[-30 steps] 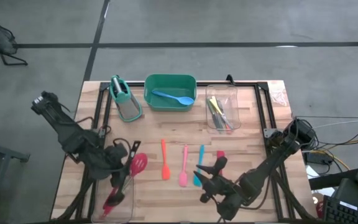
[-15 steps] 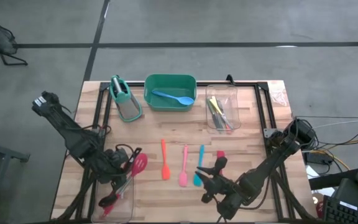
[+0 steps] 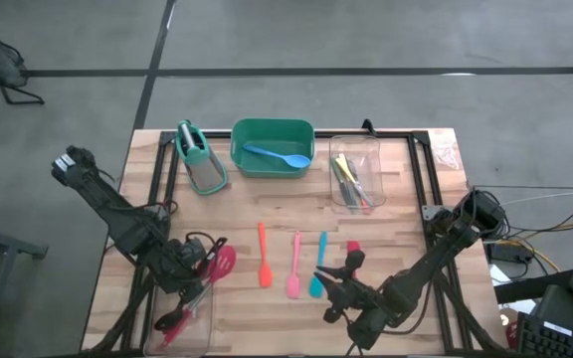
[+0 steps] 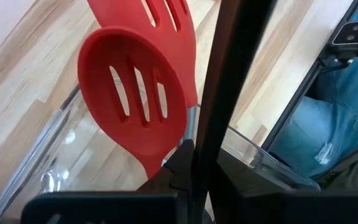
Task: Pick & Place Kitchen Items
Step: Put the black slotted spoon into the bottom transparent bin
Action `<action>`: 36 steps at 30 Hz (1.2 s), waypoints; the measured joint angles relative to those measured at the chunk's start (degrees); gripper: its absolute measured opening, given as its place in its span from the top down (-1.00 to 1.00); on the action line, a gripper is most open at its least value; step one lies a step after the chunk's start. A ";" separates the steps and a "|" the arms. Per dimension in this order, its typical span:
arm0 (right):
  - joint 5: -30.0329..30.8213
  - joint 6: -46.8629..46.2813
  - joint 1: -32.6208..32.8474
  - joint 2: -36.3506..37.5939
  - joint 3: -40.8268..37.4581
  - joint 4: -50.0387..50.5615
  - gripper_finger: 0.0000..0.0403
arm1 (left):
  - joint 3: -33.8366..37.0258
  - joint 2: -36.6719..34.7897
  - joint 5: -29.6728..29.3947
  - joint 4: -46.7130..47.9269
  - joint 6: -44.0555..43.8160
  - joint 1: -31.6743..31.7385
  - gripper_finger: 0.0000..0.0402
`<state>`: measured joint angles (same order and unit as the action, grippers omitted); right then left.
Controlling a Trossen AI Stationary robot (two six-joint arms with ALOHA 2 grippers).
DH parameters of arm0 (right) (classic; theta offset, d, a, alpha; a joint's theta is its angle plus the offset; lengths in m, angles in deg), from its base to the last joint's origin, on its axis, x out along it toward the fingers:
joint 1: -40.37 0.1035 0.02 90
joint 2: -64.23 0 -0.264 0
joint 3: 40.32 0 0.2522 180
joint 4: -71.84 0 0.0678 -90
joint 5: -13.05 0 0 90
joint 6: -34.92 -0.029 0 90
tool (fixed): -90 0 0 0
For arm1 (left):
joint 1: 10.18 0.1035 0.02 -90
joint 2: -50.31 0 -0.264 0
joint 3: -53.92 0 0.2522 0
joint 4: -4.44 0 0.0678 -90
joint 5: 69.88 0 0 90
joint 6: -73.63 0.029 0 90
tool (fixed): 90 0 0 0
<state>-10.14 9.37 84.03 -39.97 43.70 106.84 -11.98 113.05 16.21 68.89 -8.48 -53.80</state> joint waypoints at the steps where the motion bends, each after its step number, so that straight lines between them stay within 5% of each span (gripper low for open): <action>1: 0.00 0.01 0.00 0.00 0.00 -0.01 0.60 | 0.00 0.00 0.01 -0.03 0.04 0.00 0.85; 19: -1.27 -0.65 0.09 0.00 0.00 0.06 0.52 | 2.02 0.02 -0.70 -0.22 -2.20 -0.07 0.82; 30: -0.81 -0.32 -0.48 0.00 -0.02 5.82 0.56 | 1.19 -1.22 -4.64 -4.99 4.83 0.26 0.15; 36: 6.00 5.53 -2.83 0.00 -0.02 5.82 0.48 | -3.50 -2.17 -16.36 -6.18 18.36 0.36 -0.02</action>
<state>-4.14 14.89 81.20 -39.97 43.68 112.66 -15.47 110.88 -0.15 62.71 9.88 -53.44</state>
